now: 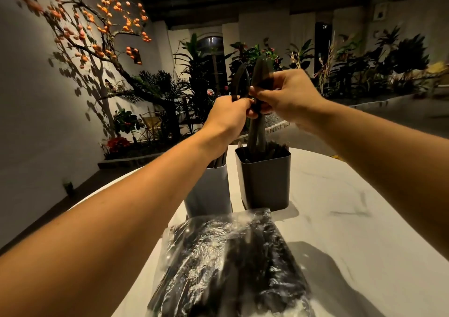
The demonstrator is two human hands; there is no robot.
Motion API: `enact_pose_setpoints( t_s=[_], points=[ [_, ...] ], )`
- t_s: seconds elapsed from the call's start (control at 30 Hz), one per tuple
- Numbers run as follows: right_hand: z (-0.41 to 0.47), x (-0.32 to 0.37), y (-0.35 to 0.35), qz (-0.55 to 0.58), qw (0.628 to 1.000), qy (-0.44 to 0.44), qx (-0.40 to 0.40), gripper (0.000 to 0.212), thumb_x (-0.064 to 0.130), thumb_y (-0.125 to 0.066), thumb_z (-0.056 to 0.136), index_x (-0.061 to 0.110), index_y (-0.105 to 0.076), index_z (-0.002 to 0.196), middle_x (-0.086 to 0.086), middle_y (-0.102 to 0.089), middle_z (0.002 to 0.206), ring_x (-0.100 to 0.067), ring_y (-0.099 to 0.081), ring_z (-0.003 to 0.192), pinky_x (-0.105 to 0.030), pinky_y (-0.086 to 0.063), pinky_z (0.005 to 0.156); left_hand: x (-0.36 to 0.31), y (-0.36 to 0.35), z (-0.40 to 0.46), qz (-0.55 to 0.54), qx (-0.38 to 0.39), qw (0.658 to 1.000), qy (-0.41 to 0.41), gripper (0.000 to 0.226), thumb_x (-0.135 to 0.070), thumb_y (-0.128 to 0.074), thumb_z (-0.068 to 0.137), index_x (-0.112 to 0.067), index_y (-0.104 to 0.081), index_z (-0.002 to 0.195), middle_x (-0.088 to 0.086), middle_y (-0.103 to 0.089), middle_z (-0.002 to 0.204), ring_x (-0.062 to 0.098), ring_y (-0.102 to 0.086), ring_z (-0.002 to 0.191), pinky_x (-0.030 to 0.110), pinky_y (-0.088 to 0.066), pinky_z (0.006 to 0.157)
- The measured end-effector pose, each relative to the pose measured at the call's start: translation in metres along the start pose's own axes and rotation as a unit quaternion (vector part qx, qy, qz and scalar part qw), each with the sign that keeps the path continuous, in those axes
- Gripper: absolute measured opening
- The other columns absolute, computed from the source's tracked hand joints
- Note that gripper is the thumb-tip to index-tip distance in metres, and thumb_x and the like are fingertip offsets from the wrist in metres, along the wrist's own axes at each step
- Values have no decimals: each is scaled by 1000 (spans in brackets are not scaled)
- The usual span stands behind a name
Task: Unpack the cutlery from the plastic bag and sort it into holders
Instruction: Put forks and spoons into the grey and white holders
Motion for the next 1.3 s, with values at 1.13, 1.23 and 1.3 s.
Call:
enact_pose_setpoints(
  t_s=[1.13, 1.23, 1.3],
  points=[
    [25, -4, -83, 79, 995, 1, 58, 5, 11, -67, 92, 12, -70, 95, -8, -74, 91, -17, -74, 78, -29, -60, 66, 45, 69, 19, -5, 50, 999, 10, 25, 5, -32, 99, 0, -56, 105, 21, -56, 96, 25, -53, 79, 36, -46, 75],
    [33, -1, -97, 22, 999, 31, 22, 3, 14, -67, 93, 12, -71, 93, -8, -73, 85, -16, -72, 69, -27, -58, 60, 46, 74, 23, -14, 39, 999, -4, 25, 9, -30, 99, -2, -51, 110, 15, -53, 88, 21, -49, 77, 31, -43, 69],
    [37, -5, -106, -11, 999, 30, 12, 6, 16, -67, 94, 16, -69, 88, -5, -71, 82, -14, -70, 69, -24, -56, 57, 52, 75, 21, -14, 50, 999, 1, 31, 7, -32, 101, -2, -42, 128, 10, -50, 84, 16, -47, 70, 26, -41, 62]
  ],
)
Point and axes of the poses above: each hand's wrist, its own z-axis towards the middle knuckle, its own y-axis out of the back of the hand, x = y × z, the point moved 3 cm from there along z, towards the middle knuckle
